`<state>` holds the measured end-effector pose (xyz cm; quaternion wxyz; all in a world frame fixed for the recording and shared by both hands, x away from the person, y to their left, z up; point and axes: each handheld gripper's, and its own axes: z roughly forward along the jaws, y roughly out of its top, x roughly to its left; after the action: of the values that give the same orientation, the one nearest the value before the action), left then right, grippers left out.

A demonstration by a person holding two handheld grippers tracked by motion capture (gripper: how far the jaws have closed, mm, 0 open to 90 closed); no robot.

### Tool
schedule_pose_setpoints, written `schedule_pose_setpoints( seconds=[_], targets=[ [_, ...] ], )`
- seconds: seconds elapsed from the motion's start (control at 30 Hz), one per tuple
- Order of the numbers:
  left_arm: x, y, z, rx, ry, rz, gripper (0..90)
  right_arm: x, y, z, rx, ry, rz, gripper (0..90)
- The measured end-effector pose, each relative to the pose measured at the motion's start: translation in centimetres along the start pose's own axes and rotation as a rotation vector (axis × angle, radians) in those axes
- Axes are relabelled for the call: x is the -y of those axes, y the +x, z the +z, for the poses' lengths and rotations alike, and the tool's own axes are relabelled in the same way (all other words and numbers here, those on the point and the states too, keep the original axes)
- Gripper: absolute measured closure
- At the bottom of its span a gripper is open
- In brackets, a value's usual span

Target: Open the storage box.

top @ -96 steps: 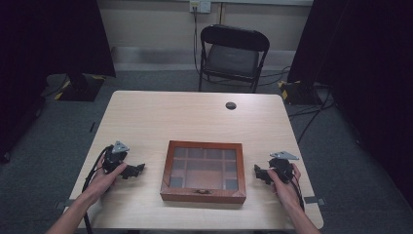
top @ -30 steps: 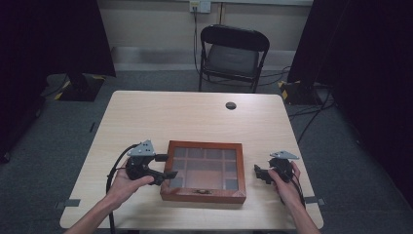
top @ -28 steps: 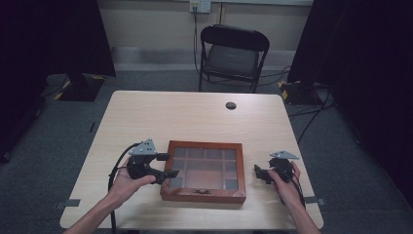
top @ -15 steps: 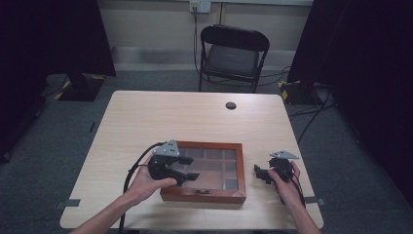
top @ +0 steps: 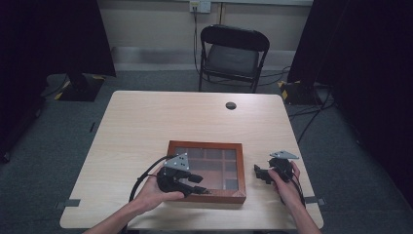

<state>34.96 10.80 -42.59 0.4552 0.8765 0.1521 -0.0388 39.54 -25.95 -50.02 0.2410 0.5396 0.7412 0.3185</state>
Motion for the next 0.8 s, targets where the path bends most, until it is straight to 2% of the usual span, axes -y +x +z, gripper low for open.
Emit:
schedule_pose_setpoints(
  seconds=[0.13, 0.2, 0.27, 0.3, 0.37, 0.53, 0.6, 0.8],
  targets=[
    [0.2, 0.0, 0.8, 0.013, 0.019, 0.003, 67.5, 0.0, 0.0, 0.0, 0.000, 0.000, 0.000, 11.6],
    [0.3, 0.1, 1.1, 0.028, 0.026, -0.020, 70.8, 0.0, 0.0, 0.0, 0.000, 0.000, 0.000, 11.6],
    [0.4, 0.1, 1.2, 0.028, 0.032, -0.019, 71.6, 0.0, 0.0, 0.0, -0.001, 0.000, 0.000, 11.7],
    [0.6, 0.1, 1.4, 0.007, 0.039, -0.018, 71.8, 0.0, 0.0, 0.0, 0.000, 0.000, 0.000, 11.6],
    [0.7, 0.2, 1.5, 0.009, 0.037, -0.021, 72.6, 0.0, 0.0, 0.0, 0.000, 0.000, 0.000, 11.6],
    [0.6, 0.0, 1.6, -0.003, 0.047, 0.005, 79.5, 0.0, 0.0, 0.0, -0.004, -0.001, -0.002, 11.6],
    [0.7, -0.1, 1.7, -0.013, 0.037, 0.022, 80.1, 0.0, 0.0, 0.0, -0.004, -0.001, -0.002, 11.6],
    [0.8, -0.2, 1.7, -0.020, 0.023, 0.029, 80.3, 0.0, 0.0, 0.0, -0.004, -0.002, -0.004, 11.6]
  ],
)
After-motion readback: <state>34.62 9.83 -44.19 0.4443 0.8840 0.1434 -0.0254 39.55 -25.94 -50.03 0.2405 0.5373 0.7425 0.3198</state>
